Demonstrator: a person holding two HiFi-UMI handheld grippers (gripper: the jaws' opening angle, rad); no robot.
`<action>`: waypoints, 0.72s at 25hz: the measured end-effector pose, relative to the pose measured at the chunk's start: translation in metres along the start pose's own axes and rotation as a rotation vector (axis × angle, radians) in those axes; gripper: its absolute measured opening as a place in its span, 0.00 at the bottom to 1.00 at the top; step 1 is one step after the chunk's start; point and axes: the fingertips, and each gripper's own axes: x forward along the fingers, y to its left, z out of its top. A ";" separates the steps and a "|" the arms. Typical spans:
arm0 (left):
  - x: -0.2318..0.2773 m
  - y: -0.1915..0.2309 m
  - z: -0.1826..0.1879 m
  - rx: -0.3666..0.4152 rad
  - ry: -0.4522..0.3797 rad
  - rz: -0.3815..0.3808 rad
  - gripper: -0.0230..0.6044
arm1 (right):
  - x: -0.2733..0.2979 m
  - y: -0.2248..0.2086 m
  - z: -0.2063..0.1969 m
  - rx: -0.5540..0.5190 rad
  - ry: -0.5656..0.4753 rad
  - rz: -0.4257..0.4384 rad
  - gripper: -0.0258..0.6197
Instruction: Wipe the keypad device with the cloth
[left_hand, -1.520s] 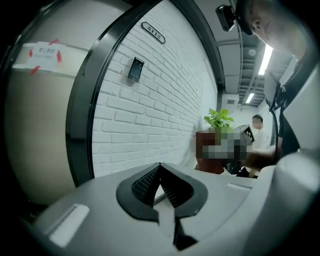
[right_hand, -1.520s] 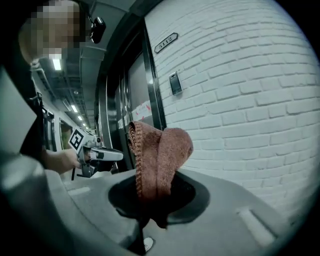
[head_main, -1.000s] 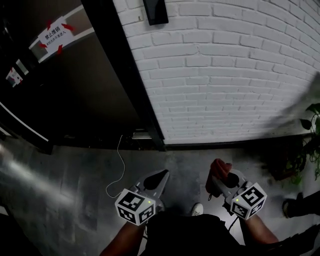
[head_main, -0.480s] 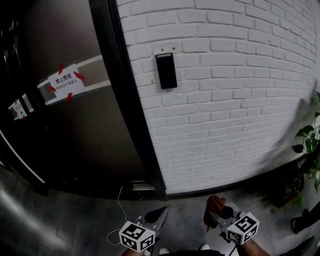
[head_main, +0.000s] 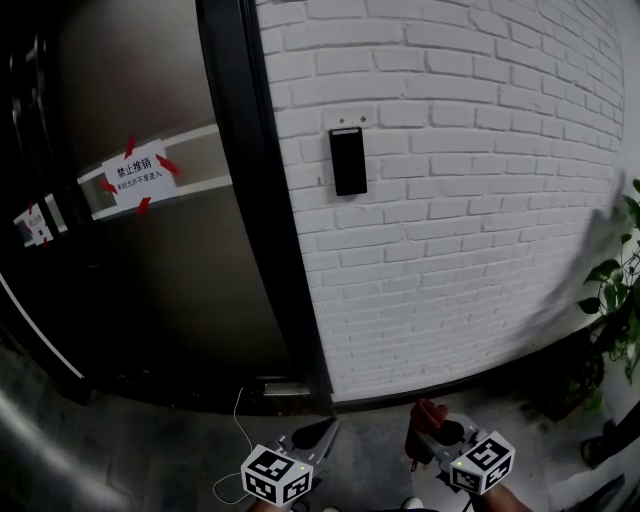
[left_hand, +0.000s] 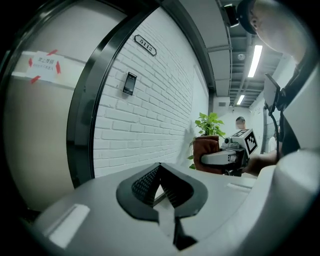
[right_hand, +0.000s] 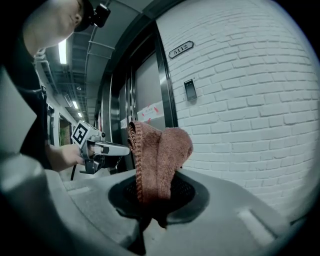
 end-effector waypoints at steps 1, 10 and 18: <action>0.000 0.000 0.000 0.002 -0.003 -0.001 0.06 | 0.001 0.001 -0.001 -0.003 0.002 -0.001 0.12; -0.002 0.001 0.000 -0.006 -0.012 -0.009 0.06 | 0.002 0.001 -0.002 -0.012 0.010 -0.009 0.12; 0.002 -0.001 0.000 -0.006 -0.022 -0.012 0.06 | 0.001 -0.004 -0.003 -0.029 0.018 -0.019 0.12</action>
